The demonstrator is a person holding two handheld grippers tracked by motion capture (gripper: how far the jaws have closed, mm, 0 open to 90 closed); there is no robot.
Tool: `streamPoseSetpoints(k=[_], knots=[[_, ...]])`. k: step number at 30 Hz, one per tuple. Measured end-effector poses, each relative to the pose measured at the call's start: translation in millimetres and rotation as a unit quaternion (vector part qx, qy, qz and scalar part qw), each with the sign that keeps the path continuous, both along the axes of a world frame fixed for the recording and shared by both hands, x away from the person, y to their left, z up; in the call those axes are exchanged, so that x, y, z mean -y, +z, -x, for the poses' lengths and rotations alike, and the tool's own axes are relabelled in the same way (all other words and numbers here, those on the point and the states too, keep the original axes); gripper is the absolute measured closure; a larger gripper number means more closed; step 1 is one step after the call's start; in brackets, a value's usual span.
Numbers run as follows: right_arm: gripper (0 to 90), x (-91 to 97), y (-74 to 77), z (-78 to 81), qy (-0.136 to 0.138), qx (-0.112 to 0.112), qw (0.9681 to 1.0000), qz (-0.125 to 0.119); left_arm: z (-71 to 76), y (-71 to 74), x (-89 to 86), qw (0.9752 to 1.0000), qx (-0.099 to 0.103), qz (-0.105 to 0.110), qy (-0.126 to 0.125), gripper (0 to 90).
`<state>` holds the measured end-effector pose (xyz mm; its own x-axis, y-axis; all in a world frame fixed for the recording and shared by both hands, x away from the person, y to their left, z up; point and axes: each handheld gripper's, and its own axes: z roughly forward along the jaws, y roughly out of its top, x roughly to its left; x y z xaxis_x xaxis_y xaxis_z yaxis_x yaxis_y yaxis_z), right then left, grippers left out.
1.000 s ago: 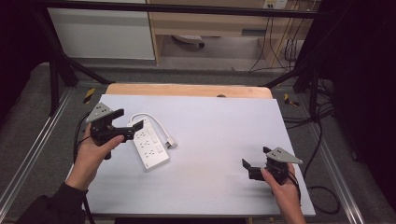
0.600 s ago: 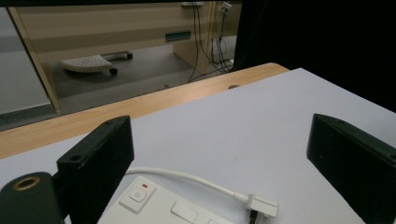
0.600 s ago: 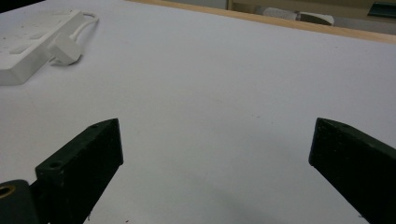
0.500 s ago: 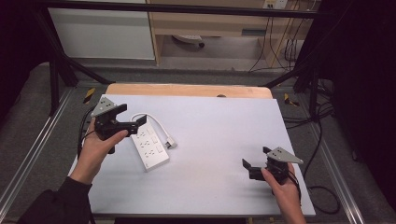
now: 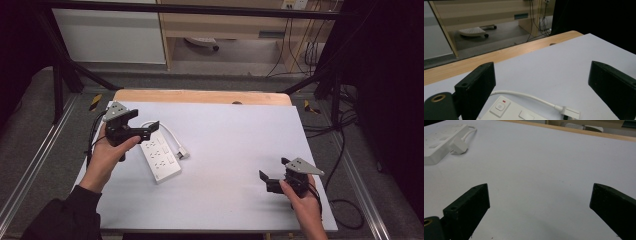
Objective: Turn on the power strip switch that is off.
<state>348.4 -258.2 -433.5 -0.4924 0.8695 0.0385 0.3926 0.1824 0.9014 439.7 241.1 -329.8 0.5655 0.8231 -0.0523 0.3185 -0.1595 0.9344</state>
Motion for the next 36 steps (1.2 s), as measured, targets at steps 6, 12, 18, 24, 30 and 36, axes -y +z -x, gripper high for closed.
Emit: streamPoseSetpoints(k=[6, 12, 18, 24, 30, 36], knots=[[3.5, 0.5, 0.0, 0.0, -0.002, -0.001, 1.0000, -0.002, -4.7, -4.4, 2.9, 0.9999, -0.010, -0.009, 0.004, 7.8], [3.6, 0.6, 0.1, 0.1, -0.001, -0.001, 1.0000, -0.002, -9.6, -7.5, 8.3, 0.9998, -0.013, -0.014, 0.003, 7.9], [3.5, 1.1, -0.3, -0.2, -0.002, -0.002, 1.0000, -0.001, -16.4, -13.6, 13.6, 0.9995, -0.021, -0.021, 0.008, 8.9], [3.5, 1.3, -0.8, -0.5, -0.002, -0.003, 1.0000, 0.000, -22.0, -20.6, 19.5, 0.9991, -0.021, -0.035, 0.007, 8.8], [3.3, 1.6, -1.0, -0.6, -0.001, -0.005, 1.0000, -0.001, -26.0, -24.9, 22.6, 0.9989, -0.025, -0.040, 0.008, 9.1], [3.4, 1.8, -1.0, -0.6, -0.001, -0.005, 1.0000, -0.001, -30.2, -30.6, 23.4, 0.9984, -0.031, -0.045, 0.015, 9.8]])
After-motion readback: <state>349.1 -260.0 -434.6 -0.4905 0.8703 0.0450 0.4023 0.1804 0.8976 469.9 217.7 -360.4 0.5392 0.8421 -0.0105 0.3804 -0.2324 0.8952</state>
